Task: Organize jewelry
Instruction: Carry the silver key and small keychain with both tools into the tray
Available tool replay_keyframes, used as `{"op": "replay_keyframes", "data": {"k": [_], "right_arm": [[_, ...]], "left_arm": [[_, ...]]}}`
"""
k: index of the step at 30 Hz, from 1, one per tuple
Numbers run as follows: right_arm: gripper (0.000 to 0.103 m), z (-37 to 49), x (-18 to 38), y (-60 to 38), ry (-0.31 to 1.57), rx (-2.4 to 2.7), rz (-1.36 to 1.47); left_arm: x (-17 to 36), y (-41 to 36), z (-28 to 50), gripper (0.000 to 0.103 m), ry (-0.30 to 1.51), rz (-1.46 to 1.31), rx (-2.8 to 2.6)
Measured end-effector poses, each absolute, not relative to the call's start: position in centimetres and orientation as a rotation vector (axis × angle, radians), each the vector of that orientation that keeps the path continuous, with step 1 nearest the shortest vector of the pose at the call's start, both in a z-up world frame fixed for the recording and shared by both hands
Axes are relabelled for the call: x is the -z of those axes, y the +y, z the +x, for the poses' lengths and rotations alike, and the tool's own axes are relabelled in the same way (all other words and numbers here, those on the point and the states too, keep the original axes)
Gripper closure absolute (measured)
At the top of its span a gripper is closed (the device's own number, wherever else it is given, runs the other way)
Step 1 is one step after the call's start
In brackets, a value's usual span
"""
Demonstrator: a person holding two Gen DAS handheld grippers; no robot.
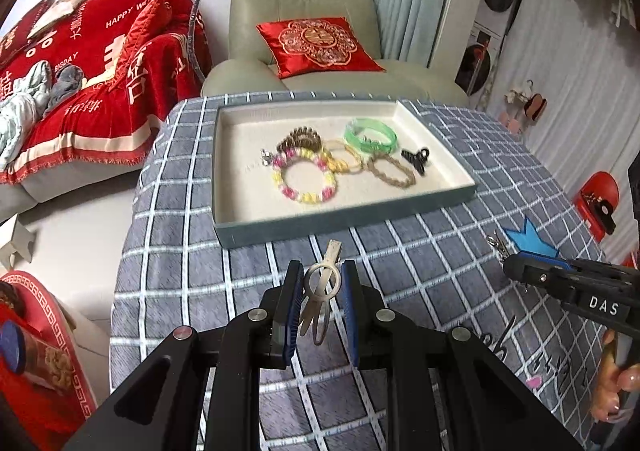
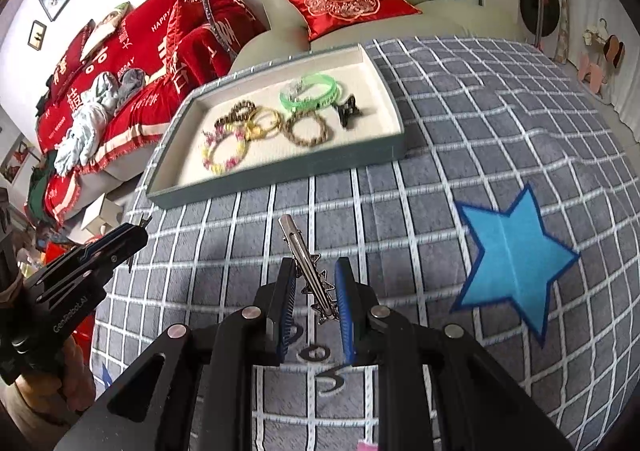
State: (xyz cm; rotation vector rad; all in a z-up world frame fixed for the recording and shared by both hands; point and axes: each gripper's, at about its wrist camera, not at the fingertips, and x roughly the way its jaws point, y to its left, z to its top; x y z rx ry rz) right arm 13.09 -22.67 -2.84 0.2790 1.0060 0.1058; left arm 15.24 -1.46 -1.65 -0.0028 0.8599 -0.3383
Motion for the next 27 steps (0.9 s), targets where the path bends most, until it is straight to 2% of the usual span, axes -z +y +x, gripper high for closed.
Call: {"op": "replay_keyframes", "data": {"k": [15,27], "right_arm": [[0.081,22.3,-1.2,-24.2,0.969,-0.118,0.319],[0.081,27.6,1.1,-23.0,0.999,-0.141,0.327]], "left_arm": [[-2.1,-1.2,22.8,0.067,0.798,-0.044,0.299],[0.2,-2.8,27.7,0.067,0.840,-0.023,0.243]]}}
